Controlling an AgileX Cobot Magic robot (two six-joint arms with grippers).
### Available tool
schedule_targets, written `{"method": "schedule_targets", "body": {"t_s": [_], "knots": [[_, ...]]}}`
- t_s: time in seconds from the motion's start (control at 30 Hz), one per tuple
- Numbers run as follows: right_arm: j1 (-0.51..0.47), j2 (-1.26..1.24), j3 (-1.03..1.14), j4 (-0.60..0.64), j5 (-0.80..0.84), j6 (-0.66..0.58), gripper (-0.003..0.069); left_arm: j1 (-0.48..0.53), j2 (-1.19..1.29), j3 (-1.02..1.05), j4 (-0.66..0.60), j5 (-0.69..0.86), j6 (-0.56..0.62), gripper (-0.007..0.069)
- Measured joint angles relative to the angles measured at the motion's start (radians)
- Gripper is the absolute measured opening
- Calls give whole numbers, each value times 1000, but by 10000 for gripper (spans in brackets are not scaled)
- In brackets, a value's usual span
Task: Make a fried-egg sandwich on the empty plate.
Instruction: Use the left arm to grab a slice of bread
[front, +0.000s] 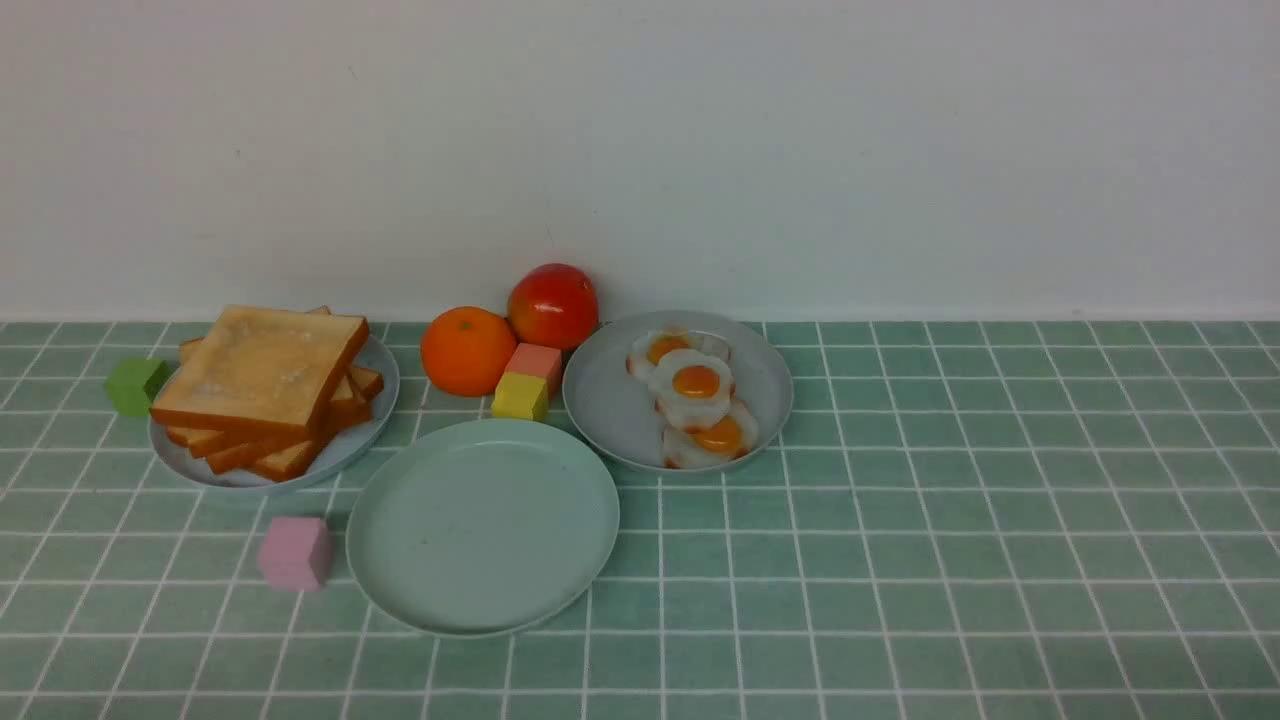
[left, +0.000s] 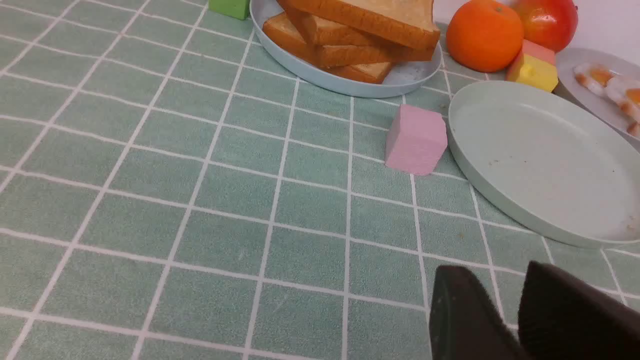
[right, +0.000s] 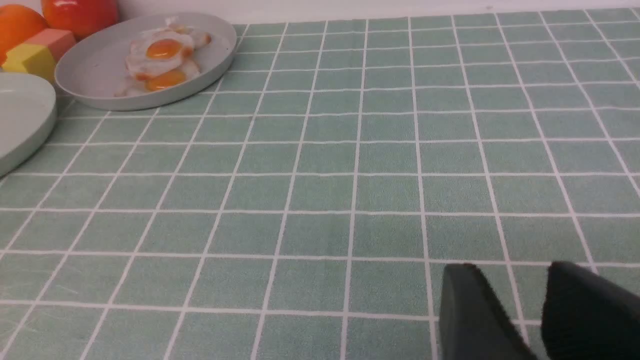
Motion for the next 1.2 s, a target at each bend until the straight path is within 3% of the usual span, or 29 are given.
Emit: {"method": "schedule_targets", "body": {"t_s": [0.9,1.2], "knots": [[0,0,0,0,0,0,239,0,0,0,0,-26,-1,220],[0,0,0,0,0,0,239,0,0,0,-416,-275,-222,232]]}}
